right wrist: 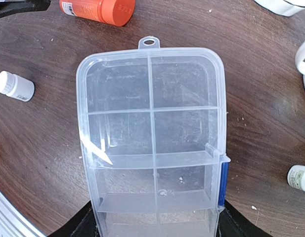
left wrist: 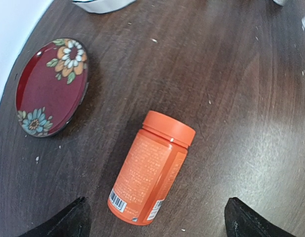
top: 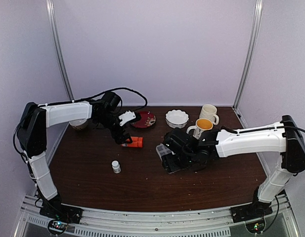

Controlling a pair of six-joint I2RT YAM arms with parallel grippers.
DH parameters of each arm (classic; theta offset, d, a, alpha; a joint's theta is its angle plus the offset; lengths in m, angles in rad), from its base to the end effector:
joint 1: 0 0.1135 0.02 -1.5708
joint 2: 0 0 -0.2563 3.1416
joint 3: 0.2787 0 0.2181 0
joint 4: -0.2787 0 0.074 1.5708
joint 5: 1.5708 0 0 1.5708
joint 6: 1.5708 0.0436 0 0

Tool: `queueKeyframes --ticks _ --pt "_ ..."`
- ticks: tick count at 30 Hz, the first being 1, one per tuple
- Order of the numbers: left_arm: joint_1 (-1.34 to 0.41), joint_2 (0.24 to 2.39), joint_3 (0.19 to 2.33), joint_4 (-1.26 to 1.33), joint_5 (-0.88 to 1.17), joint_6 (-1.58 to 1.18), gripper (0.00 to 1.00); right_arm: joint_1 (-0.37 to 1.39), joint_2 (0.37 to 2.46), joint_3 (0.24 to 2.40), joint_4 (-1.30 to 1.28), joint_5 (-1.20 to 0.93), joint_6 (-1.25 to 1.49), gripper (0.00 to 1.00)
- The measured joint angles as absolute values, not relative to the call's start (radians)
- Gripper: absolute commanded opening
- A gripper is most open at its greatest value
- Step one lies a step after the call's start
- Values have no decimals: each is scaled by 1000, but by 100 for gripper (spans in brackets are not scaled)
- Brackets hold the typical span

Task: Sort the pills into containers
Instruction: Pick up the pill bottle from the center of the board.

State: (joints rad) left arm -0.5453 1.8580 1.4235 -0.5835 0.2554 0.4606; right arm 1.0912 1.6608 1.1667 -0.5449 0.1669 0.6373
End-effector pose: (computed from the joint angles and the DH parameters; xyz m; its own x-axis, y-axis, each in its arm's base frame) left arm 0.3098 -0.2008 0.2266 -0.3783 0.7325 -0.5659 0.8746 0.4832 0.0408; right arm 0.1520 0.2765 0.2213 -0.8171 -0.2993 -0.4927 -0.4352 0.8808 0.1866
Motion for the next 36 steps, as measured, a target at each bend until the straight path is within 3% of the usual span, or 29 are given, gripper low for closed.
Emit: queueKeyframes --ticks 13,36 --pt "-572 1982 1563 -700 192 729 98 1091 1589 1079 -510 167 663 67" --pt "-646 2275 1897 -836 129 777 89 1091 1556 977 -442 165 706 68"
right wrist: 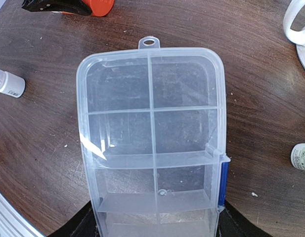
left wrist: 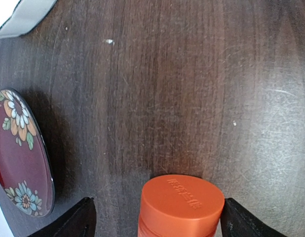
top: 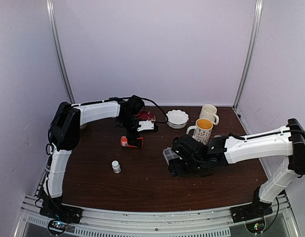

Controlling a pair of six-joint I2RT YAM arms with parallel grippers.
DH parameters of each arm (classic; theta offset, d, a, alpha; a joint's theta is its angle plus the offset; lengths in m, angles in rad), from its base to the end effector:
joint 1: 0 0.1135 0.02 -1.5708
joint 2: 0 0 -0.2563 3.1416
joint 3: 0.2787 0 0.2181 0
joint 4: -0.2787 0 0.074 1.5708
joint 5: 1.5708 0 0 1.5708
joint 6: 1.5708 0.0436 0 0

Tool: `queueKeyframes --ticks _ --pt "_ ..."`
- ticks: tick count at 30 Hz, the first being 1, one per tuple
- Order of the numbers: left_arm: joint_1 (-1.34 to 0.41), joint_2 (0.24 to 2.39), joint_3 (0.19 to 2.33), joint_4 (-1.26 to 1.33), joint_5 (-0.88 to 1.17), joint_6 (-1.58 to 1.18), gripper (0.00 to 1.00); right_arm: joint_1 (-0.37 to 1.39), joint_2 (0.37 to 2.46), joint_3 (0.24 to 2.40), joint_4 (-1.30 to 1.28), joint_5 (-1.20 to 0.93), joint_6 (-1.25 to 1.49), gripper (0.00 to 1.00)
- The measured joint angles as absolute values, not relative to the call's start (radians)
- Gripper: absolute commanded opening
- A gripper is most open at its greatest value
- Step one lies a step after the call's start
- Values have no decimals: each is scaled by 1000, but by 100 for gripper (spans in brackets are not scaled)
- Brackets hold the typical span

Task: Sort the pills into containers
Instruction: Pick up the pill bottle from the center of the board.

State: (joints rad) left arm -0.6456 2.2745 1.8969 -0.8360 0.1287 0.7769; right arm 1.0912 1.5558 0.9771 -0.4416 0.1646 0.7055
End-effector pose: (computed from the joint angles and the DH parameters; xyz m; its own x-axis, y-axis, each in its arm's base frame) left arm 0.3512 -0.2715 0.1775 -0.0902 0.9384 -0.3336 0.9757 0.1504 0.1594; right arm 0.1382 0.2502 0.2056 -0.8412 -0.2311 -0.4888 -0.3812 0.8947 0.2329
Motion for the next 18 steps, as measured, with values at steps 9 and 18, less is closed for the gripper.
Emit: queueKeyframes --ticks 9,18 --pt "-647 2350 1944 -889 62 786 76 1091 1556 975 -425 159 712 68" --pt "-647 2360 1987 -929 56 786 46 1091 1556 975 -422 158 712 67"
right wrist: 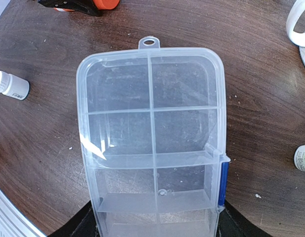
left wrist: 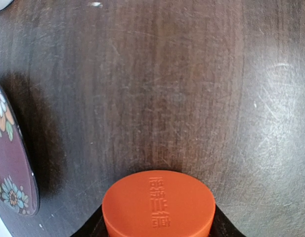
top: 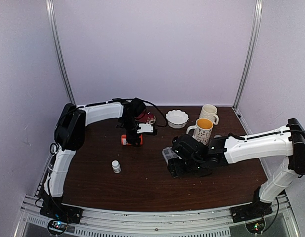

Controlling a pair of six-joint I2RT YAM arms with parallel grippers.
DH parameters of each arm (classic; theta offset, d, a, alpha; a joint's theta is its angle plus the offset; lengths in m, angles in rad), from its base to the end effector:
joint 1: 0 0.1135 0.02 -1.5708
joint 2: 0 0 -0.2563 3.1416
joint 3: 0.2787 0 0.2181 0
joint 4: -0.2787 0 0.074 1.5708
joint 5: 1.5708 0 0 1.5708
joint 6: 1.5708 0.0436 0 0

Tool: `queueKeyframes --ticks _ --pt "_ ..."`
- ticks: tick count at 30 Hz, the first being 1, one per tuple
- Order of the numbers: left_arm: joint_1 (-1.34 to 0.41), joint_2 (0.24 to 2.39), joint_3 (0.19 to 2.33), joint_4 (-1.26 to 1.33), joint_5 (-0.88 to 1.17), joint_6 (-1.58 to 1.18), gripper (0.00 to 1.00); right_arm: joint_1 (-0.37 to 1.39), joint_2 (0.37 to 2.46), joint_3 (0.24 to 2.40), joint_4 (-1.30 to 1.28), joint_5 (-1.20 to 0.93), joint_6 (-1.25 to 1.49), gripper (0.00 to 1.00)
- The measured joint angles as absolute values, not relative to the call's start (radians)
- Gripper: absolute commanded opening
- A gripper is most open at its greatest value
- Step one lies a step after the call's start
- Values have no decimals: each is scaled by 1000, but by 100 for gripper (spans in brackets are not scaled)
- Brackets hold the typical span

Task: Sort the pills into containers
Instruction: Pick up the pill bottle from the center of the board.

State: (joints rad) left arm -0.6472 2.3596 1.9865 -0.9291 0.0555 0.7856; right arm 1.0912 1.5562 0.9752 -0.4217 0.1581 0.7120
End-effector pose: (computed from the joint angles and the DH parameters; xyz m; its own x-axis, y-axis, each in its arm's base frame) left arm 0.3577 -0.2734 0.1602 -0.1097 0.9681 -0.2254 0.9779 0.1457 0.1499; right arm 0.1387 0.2519 0.2062 -0.8413 -0.2193 -0.4940 -0.3796 0.8905 0.2511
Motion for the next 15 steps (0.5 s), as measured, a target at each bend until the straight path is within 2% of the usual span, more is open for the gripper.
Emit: queueKeyframes --ticks 6,11,15 --pt "-647 2306 1950 -896 81 738 47 1091 1562 975 -420 156 711 67" --pt "-641 2095 1753 -747 158 656 46 1091 1577 978 -416 154 707 67" --pt "-624 1892 1554 -510 254 556 43 1091 1579 979 -413 153 706 67"
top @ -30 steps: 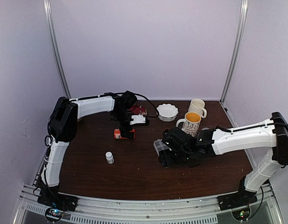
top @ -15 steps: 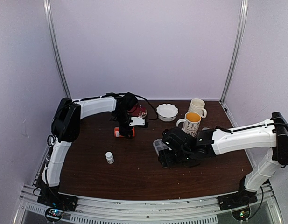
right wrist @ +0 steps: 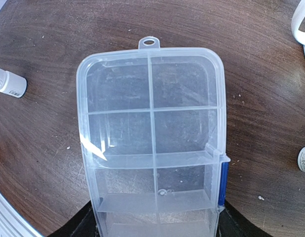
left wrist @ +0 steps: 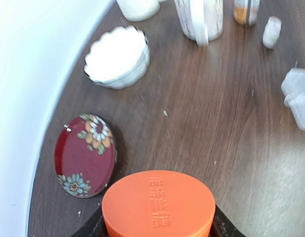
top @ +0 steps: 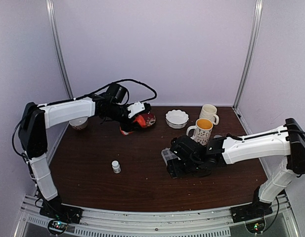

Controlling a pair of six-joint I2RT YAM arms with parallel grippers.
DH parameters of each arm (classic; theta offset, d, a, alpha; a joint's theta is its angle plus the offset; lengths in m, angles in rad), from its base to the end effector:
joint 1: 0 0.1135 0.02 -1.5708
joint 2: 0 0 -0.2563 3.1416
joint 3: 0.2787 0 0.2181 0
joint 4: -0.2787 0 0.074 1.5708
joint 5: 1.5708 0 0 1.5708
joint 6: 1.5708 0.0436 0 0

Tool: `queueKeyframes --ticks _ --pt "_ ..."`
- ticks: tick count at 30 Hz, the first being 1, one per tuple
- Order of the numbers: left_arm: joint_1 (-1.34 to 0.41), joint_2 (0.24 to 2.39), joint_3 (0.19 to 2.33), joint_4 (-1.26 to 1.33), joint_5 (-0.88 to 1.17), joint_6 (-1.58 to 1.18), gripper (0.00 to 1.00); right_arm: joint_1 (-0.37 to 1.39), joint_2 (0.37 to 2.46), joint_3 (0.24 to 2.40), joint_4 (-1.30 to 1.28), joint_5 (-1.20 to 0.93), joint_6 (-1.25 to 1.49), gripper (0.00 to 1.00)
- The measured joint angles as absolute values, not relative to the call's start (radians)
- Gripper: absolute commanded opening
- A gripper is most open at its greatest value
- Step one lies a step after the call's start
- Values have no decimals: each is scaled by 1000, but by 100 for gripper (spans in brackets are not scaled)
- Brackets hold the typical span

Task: Sort the pills into containers
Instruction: Pick up the pill bottle from the center of the board, then place the pill container at the center of the board.

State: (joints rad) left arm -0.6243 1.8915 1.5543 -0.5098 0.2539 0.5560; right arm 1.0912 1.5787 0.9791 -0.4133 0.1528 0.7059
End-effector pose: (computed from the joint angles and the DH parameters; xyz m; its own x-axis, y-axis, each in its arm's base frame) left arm 0.3145 -0.2401 0.2569 -0.1465 0.7352 -0.6618 0.9161 0.3533 0.1897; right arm 0.1402 0.2551 0.2017 -0.8426 -0.2306 -0.4867 -0.3851 0.8897 0.2452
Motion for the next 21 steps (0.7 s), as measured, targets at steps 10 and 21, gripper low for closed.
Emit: queueKeyframes --ticks 10,21 --pt "-585 1650 1027 210 374 260 44 1091 1581 980 -407 143 707 67" --pt "-535 1614 717 828 387 -2 44 1091 1700 1023 -435 135 714 70"
